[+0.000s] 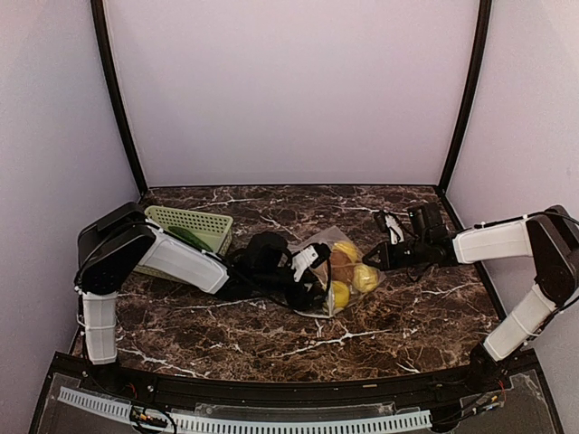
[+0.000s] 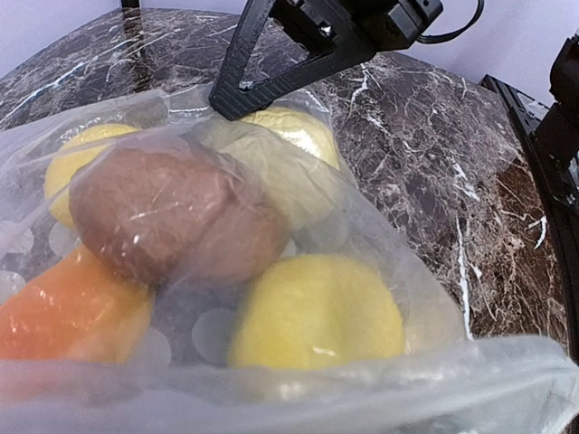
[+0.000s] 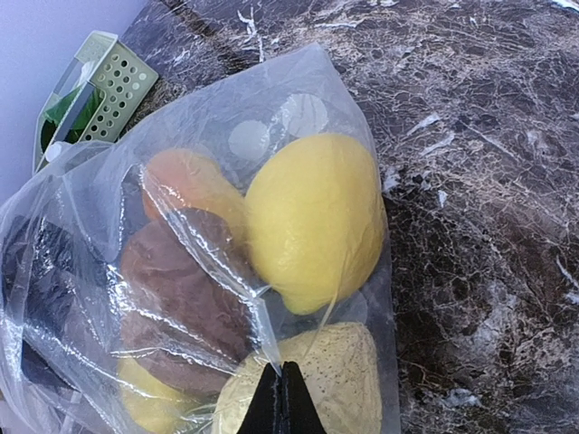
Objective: Open the zip-top bag and remove the fake food
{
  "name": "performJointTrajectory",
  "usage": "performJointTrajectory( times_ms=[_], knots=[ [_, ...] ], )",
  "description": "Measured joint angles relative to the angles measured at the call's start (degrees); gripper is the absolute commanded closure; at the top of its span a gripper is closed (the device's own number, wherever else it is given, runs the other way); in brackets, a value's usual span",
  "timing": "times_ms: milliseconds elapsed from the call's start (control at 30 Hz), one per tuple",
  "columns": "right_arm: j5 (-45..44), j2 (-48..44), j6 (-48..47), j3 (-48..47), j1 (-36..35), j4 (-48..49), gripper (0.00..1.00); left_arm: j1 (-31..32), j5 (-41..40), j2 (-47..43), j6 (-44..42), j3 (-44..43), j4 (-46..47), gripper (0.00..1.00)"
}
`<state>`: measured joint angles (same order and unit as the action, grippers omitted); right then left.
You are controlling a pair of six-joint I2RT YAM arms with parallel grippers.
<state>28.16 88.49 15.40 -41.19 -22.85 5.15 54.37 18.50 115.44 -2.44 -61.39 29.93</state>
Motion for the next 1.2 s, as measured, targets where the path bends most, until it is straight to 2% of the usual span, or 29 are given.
performJointTrajectory(
  times_ms=[233, 433, 533, 633, 733, 833, 1200],
  knots=[
    [0.72, -0.02, 0.79, 0.94, 0.0, 1.68, 1.0, 1.46, 0.37, 2.27, -1.79, -1.99, 0.22, 0.11],
    [1.44, -0.74, 1.86, 2.6, 0.04, 3.54, 1.0, 2.12, 0.31, 5.09, -2.1, -4.61, 0.13, 0.07],
    [1.66, -0.76, 2.16, 2.86, 0.09, 4.02, 1.0, 2.12, -0.09, 6.93, -2.1, -5.97, -0.2, 0.14],
    [1.66, -0.76, 2.27, 2.86, 0.09, 4.04, 1.0, 2.1, -0.55, 7.72, -2.08, -6.19, -0.92, 0.35],
    [1.62, -0.87, 2.25, 2.86, 0.09, 3.89, 1.0, 2.12, -0.94, 7.56, -2.43, -6.08, -1.38, 0.47],
    [1.51, -0.98, 2.23, 2.84, 0.09, 3.63, 1.0, 2.12, -1.51, 5.92, -2.23, -3.67, -1.14, 0.49],
    [0.33, -1.18, 2.01, 2.84, 0.13, 3.34, 1.0, 2.1, -5.62, -10.64, -0.96, 6.58, -2.19, 0.49]
  ],
)
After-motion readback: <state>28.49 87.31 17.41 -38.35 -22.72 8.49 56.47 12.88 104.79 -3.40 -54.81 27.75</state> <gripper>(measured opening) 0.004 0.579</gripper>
